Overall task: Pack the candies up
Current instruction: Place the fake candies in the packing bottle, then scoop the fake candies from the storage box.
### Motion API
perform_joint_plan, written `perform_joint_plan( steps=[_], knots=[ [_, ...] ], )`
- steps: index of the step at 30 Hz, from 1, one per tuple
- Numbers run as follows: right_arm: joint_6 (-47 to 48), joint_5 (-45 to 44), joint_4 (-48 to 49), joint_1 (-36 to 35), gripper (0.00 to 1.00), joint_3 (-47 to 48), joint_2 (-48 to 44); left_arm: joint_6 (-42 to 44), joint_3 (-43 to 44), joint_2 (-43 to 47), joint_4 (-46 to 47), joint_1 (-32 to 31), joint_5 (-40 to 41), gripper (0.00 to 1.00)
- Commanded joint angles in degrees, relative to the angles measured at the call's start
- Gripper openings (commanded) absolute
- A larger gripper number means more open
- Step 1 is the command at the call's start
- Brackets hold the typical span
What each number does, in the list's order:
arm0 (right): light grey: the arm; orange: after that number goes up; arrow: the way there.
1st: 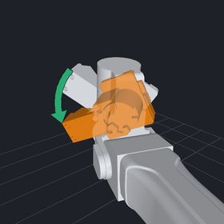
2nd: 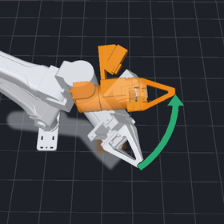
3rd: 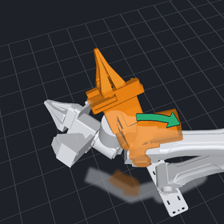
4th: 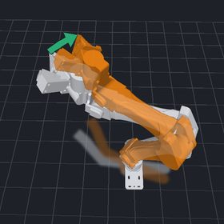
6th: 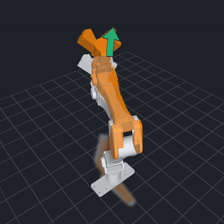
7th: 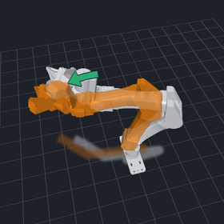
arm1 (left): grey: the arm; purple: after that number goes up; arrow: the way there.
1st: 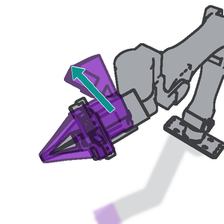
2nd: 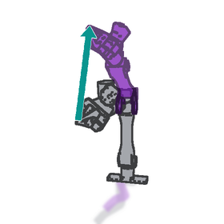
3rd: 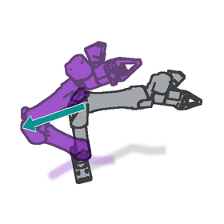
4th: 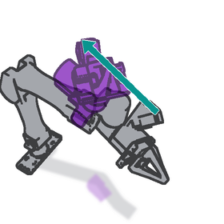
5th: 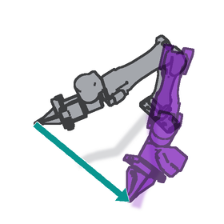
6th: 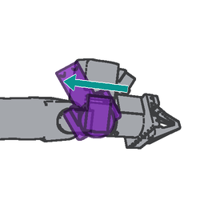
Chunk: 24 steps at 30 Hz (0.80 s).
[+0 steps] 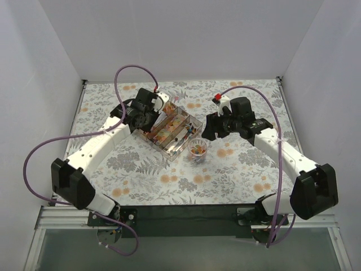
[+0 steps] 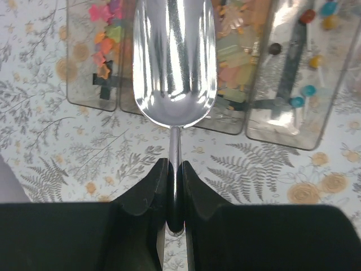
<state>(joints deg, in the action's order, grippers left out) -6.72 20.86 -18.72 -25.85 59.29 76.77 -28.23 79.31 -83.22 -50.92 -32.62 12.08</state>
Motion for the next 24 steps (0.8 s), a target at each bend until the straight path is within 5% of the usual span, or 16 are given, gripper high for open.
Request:
perform_joint_plan(
  steps=[1,17,24],
  knots=[
    [1.2,-1.8,-0.3,0.1,0.73,0.8,1.2,2.6,3.7,-5.1,-3.1,3.1,4.6,0.0],
    [2.2,-3.0,5.3,0.1,0.72,8.4,11.7,9.2,24.9,-28.7,-10.9,7.0,0.0,0.0],
    [6.2,-6.0,8.5,0.1,0.68,12.0,19.0,10.7,27.6,-33.4,-13.2,7.4,-1.7,0.0]
  ],
)
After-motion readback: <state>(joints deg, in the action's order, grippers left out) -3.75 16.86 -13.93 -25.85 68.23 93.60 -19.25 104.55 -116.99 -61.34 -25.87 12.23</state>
